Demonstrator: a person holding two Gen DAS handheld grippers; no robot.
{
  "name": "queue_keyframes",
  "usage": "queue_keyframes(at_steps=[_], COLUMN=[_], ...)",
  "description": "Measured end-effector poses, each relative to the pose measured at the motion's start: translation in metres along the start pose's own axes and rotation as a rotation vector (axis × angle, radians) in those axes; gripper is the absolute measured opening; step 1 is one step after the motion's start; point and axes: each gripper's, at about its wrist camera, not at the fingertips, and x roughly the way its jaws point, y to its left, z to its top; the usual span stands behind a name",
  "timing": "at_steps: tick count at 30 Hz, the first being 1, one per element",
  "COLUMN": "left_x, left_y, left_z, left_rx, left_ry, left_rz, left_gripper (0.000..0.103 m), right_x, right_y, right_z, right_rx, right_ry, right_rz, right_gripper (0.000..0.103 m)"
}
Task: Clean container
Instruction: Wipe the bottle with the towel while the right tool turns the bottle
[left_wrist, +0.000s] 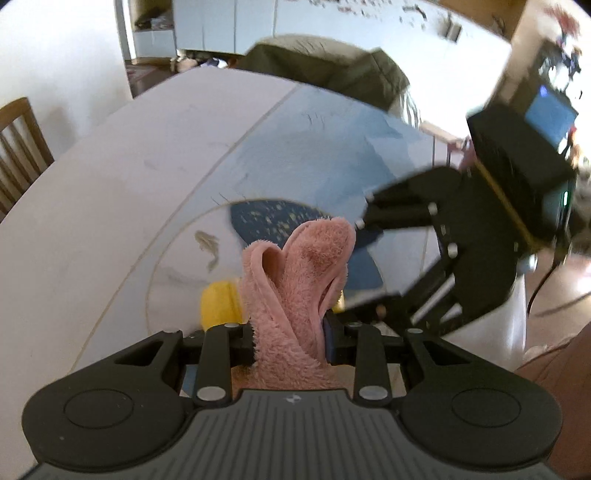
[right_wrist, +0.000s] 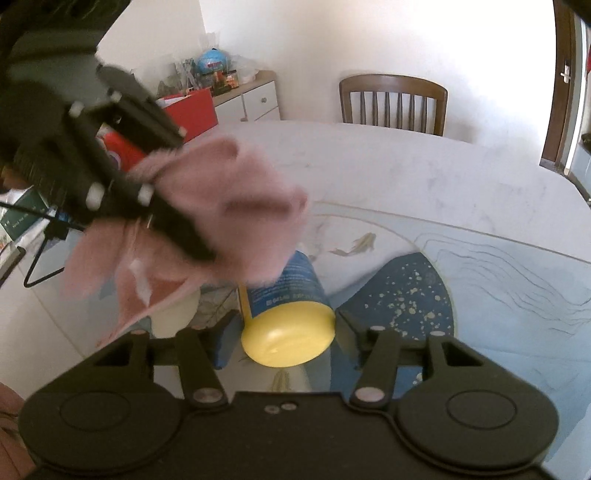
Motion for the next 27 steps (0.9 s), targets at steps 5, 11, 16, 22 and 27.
queue_keyframes(at_steps=[5, 11, 16, 22, 27], left_x=[0.013, 0.016, 0.014, 0.013, 0.015], left_y=[0.004, 0.027, 0.053, 0.074, 0.091], left_z=[0.006, 0.008, 0.003, -0.001, -0.003], left_rx=[-0.022, -0.104, -0.207, -0.276, -0.351], left_ry=[0.007, 0.006, -0.002, -0.022, -0.033], left_rz=[-0.001, 0.010, 0.040, 0.061, 0.054], left_gripper=[0.030, 0.030, 0.030, 0.030, 0.030], right_x=[0.000, 0.001, 0.002, 0.002, 0.000], right_y=[-0.005, -0.006, -0.004, -0.004, -0.001], right_z=[0.002, 0.003, 0.005, 0.009, 0.010], right_rx=[-0.005, -0.015, -0.040, -0.069, -0.098], right_ry=[0.007, 0.008, 0.009, 0.001, -0.024], right_rz=[0.015, 0.017, 0.005, -0.018, -0.055], right_gripper=[0.053, 0.053, 0.053, 0.051, 0.055])
